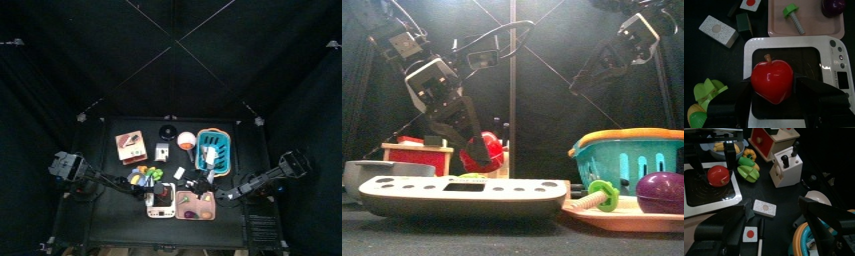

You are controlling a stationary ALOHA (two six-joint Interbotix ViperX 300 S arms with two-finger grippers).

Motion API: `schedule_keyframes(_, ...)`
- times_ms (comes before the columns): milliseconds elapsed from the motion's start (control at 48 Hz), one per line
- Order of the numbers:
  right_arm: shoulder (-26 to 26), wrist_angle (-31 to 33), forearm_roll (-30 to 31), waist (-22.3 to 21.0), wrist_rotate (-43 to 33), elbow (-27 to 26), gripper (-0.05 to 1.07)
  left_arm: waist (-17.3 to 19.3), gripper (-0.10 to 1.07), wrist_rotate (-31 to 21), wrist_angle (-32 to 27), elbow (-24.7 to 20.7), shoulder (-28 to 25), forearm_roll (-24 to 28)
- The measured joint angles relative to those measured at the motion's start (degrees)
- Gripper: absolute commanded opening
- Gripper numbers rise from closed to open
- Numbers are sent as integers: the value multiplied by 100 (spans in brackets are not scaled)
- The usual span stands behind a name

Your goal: Place apple to left of stove

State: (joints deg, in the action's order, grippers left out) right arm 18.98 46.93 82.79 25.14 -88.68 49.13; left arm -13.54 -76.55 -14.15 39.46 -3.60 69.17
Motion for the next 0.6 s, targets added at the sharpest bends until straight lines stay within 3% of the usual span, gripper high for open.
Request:
schedule_keyframes(208,0,0,-9,18,0,0,104,123,80,-88,-1169,-369,97,-211)
schedule_keyframes(354,0,0,-97,18,0,18,104,650,80,-79,-1204,-756,-360,-650)
schedule_keyframes(604,0,0,-105,-9,0,26,104,896,87,-105,-1169,-888,-642,-773)
